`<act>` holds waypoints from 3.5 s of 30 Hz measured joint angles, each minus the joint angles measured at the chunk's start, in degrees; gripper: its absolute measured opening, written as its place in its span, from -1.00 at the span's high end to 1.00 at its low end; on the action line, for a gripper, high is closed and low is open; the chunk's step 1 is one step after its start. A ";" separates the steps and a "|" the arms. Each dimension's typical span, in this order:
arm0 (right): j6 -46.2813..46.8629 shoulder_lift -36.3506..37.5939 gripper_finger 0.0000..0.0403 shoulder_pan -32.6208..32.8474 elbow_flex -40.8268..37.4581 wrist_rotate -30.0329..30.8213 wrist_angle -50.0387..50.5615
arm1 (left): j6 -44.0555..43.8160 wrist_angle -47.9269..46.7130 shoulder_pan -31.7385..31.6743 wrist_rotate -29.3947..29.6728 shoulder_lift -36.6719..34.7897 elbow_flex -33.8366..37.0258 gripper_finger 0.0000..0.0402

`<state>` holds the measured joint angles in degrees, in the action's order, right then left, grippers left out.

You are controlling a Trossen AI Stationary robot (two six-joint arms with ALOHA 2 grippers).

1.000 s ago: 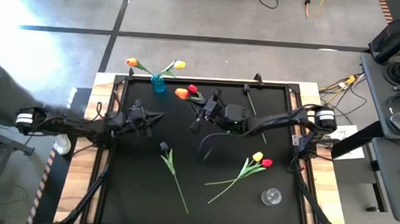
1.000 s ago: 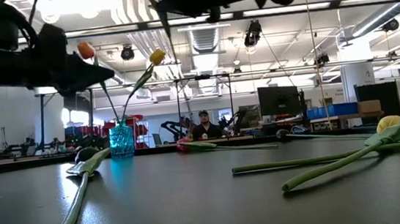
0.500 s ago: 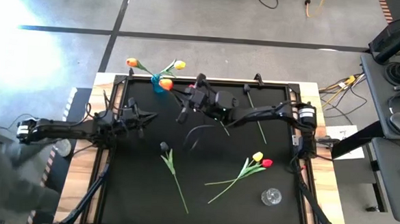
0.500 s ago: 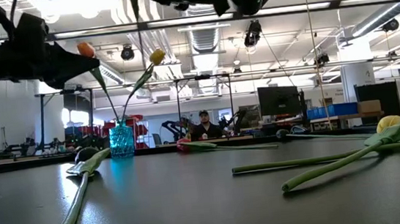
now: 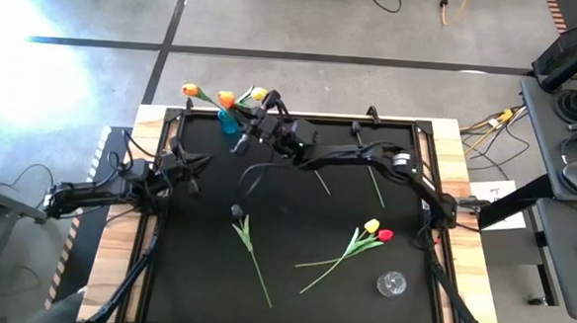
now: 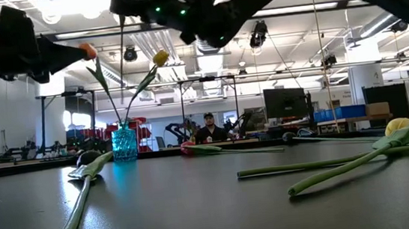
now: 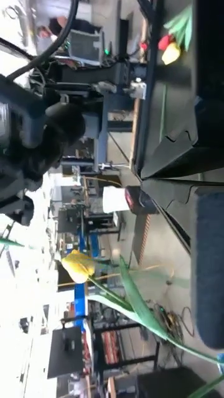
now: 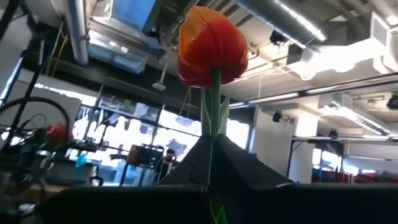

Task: Sort flowers into vase by color
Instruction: Put the orange flower into the blue vase

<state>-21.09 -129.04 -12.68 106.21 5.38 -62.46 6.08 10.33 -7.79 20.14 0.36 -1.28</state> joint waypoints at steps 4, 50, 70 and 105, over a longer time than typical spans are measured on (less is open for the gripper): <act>1.28 -5.55 0.95 -1.25 8.38 0.03 0.02 | 1.39 -0.15 0.01 0.42 -0.23 -1.49 1.00; 10.85 -17.37 0.93 -8.73 25.05 0.17 13.33 | 1.38 -1.40 0.01 1.86 -0.37 -2.68 1.00; 12.59 -17.35 0.19 -8.71 26.59 3.78 22.59 | 1.34 -1.40 0.01 1.85 -0.37 -2.66 1.00; 17.45 -12.41 0.95 -8.73 28.77 5.74 42.75 | 0.90 -1.44 -0.01 1.79 -0.37 -2.66 1.00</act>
<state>-3.64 -141.45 -21.41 134.98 11.12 -19.71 6.98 8.88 -7.79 21.93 -0.01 -3.95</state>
